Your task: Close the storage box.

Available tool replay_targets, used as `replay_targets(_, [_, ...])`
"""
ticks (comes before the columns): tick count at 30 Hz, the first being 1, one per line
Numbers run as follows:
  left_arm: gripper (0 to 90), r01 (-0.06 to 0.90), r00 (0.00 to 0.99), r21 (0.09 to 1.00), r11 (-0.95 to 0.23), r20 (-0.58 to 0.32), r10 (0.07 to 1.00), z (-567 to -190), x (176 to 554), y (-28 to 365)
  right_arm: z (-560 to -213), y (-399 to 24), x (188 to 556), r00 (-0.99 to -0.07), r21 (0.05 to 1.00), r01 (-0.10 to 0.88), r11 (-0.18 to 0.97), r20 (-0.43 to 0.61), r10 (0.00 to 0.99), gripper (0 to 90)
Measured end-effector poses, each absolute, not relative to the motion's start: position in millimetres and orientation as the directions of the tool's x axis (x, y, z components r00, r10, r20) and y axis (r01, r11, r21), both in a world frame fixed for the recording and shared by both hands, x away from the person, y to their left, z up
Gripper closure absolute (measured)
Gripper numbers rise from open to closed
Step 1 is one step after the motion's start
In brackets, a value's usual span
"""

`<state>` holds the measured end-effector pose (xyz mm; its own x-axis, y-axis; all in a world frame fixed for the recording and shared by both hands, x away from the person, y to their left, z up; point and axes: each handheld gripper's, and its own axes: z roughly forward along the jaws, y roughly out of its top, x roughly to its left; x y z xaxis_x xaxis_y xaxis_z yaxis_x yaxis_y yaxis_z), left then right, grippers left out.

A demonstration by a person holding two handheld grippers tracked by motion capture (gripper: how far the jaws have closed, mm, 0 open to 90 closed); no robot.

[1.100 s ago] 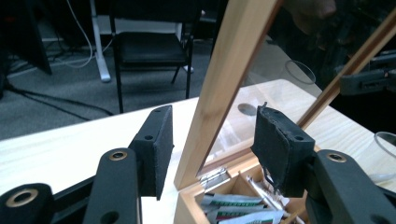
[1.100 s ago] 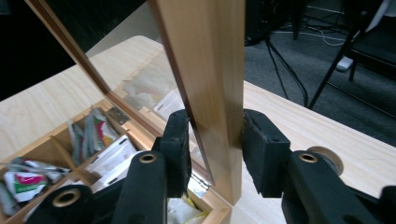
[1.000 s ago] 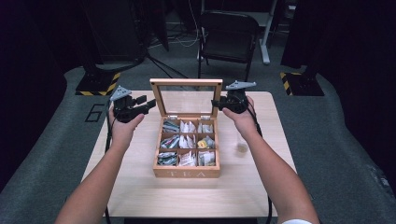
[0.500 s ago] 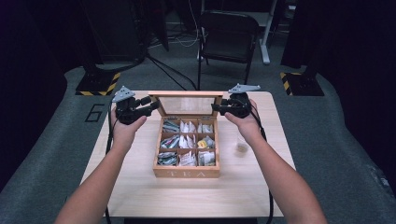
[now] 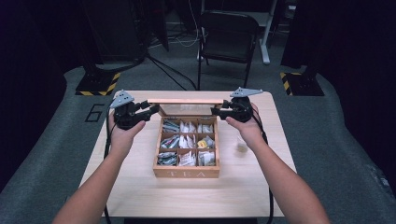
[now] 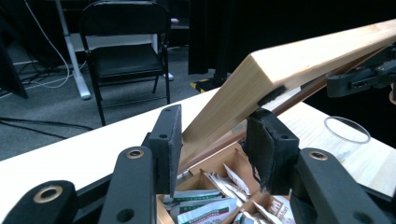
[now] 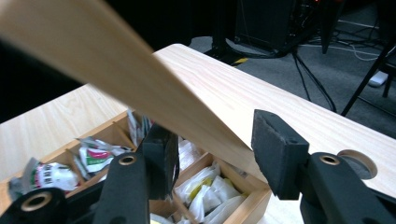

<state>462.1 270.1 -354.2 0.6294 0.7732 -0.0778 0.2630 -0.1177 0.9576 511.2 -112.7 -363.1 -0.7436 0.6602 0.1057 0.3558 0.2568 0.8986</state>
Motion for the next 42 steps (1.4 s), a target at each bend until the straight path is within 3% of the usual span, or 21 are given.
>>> replay_targets(25, [53.2, 0.283, 0.657, 0.953, -0.103, -0.115, 0.745, -377, 427, 275, -353, -123, 450, -0.795, 0.923, 0.278, 0.267, 0.066, 0.603, 46.4])
replay_targets(42, [51.7, 0.295, 0.672, 0.946, -0.137, -0.103, 0.734, -406, 401, 276, -385, -127, 417, -0.795, 0.923, 0.29, 0.253, 0.085, 0.6, 45.7])
